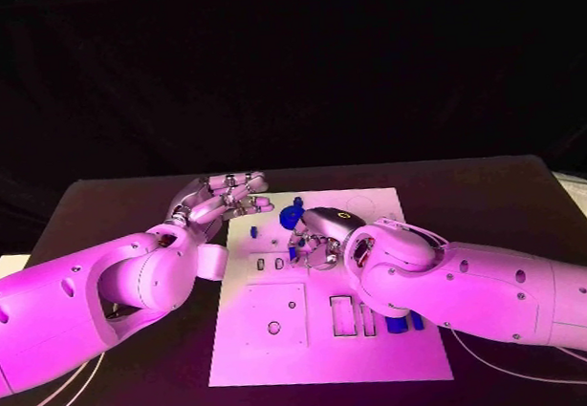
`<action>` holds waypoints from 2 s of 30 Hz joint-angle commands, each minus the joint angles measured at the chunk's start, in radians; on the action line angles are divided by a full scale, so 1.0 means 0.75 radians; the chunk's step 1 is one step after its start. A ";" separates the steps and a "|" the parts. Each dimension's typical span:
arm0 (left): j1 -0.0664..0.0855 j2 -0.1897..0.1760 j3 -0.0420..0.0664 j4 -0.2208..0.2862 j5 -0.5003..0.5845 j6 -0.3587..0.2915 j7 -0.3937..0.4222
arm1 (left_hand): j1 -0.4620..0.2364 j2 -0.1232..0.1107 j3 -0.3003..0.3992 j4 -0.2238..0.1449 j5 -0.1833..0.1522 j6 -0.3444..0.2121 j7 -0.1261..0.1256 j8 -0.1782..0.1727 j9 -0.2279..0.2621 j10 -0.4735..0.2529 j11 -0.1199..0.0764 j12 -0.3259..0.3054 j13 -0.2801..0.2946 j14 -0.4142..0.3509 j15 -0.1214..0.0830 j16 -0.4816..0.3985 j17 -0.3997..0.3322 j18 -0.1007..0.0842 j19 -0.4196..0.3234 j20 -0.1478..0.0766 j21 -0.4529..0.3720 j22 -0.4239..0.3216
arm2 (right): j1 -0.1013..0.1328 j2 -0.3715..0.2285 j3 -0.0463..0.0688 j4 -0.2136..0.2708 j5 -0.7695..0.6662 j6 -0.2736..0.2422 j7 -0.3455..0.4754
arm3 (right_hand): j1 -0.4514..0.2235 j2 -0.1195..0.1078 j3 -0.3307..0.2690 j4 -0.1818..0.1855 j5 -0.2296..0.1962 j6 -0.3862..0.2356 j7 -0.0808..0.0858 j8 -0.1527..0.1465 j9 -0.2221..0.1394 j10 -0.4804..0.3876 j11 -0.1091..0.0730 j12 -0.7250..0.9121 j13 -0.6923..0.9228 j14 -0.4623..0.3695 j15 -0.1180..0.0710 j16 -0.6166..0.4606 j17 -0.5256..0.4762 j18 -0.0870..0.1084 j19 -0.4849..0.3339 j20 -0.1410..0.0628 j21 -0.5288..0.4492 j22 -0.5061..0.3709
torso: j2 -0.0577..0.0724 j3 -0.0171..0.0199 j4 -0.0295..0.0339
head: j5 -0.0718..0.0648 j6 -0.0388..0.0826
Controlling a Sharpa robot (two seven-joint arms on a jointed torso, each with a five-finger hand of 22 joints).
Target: Assemble the parts on the task board
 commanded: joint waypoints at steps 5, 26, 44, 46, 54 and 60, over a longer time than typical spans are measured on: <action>0.001 0.003 0.001 0.002 -0.002 0.023 0.012 | 0.008 0.000 0.002 -0.007 -0.007 0.002 0.008 -0.007 -0.001 -0.001 0.003 -0.006 -0.001 0.005 0.003 -0.003 0.001 0.014 0.002 -0.002 0.002 -0.001 | -0.009 0.022 -0.008 -0.012 -0.042 0.041 -0.016 | -0.030 0.000 0.001 0.006 0.019 0.015 -0.014 0.009 0.016 -0.005 -0.005 -0.009 0.075 0.132 -0.012 -0.008 0.319 -0.015 -0.003 -0.010 -0.003 -0.002 | 0.000 0.0018 -0.0020 | 0.011 -0.008; 0.001 0.002 0.001 0.005 -0.002 0.026 0.010 | 0.009 0.000 0.003 -0.009 -0.007 0.003 0.008 -0.008 -0.001 0.000 0.003 -0.005 -0.001 0.005 0.003 -0.004 0.002 0.014 0.002 -0.002 0.002 -0.001 | -0.015 0.008 -0.011 0.005 -0.068 0.135 -0.028 | -0.051 -0.022 -0.006 0.006 0.032 0.007 -0.010 0.002 0.014 -0.010 -0.002 -0.018 0.071 0.130 -0.009 -0.012 0.312 -0.014 -0.006 -0.008 -0.007 -0.009 | 0.000 0.0006 -0.0017 | 0.020 -0.022; 0.001 0.001 0.001 0.004 -0.002 0.027 0.010 | 0.009 0.000 0.003 -0.009 -0.007 0.003 0.008 -0.008 -0.001 -0.001 0.003 -0.005 -0.001 0.005 0.003 -0.004 0.002 0.014 0.002 -0.002 0.002 -0.001 | -0.017 -0.001 -0.012 0.014 -0.104 0.118 -0.055 | -0.103 -0.071 -0.028 0.019 0.028 -0.035 0.010 -0.027 0.001 -0.033 0.014 -0.063 0.048 0.125 0.003 -0.025 0.289 -0.013 -0.009 0.002 -0.012 -0.015 | 0.000 0.0014 -0.0015 | 0.020 -0.022; 0.001 0.001 0.001 0.004 -0.002 0.027 0.010 | 0.008 0.000 0.003 -0.011 -0.007 0.003 0.008 -0.009 -0.001 -0.001 0.003 -0.006 -0.001 0.005 0.003 -0.005 0.003 0.014 0.002 -0.002 0.002 -0.002 | -0.017 -0.001 -0.012 0.014 -0.107 0.111 -0.056 | -0.110 -0.079 -0.032 0.022 0.027 -0.043 0.013 -0.032 -0.001 -0.037 0.017 -0.071 0.044 0.124 0.006 -0.027 0.284 -0.013 -0.010 0.004 -0.014 -0.017 | 0.000 0.0014 -0.0015 | 0.020 -0.022; 0.001 0.002 0.001 0.004 -0.002 0.027 0.010 | 0.009 0.000 0.004 -0.011 -0.007 0.003 0.008 -0.009 -0.001 -0.001 0.003 -0.006 -0.001 0.005 0.003 -0.006 0.003 0.014 0.002 -0.002 0.002 -0.002 | -0.018 0.001 -0.012 0.014 -0.110 0.090 -0.055 | -0.148 -0.109 -0.064 0.045 0.012 -0.104 0.034 -0.059 -0.016 -0.090 0.036 -0.176 -0.017 0.120 0.021 -0.036 0.270 -0.011 -0.015 0.018 -0.020 -0.025 | 0.001 0.0013 -0.0017 | 0.019 -0.021; 0.001 0.002 0.001 0.003 -0.002 0.028 0.009 | 0.009 0.000 0.004 -0.011 -0.007 0.003 0.008 -0.009 -0.001 -0.001 0.003 -0.006 -0.001 0.005 0.003 -0.006 0.003 0.014 0.002 -0.002 0.002 -0.002 | -0.018 0.002 -0.012 0.014 -0.110 0.077 -0.053 | -0.154 -0.121 -0.083 0.052 0.005 -0.126 0.039 -0.059 -0.019 -0.111 0.042 -0.213 -0.041 0.119 0.027 -0.039 0.266 -0.010 -0.018 0.024 -0.023 -0.030 | 0.001 0.0011 -0.0020 | 0.019 -0.021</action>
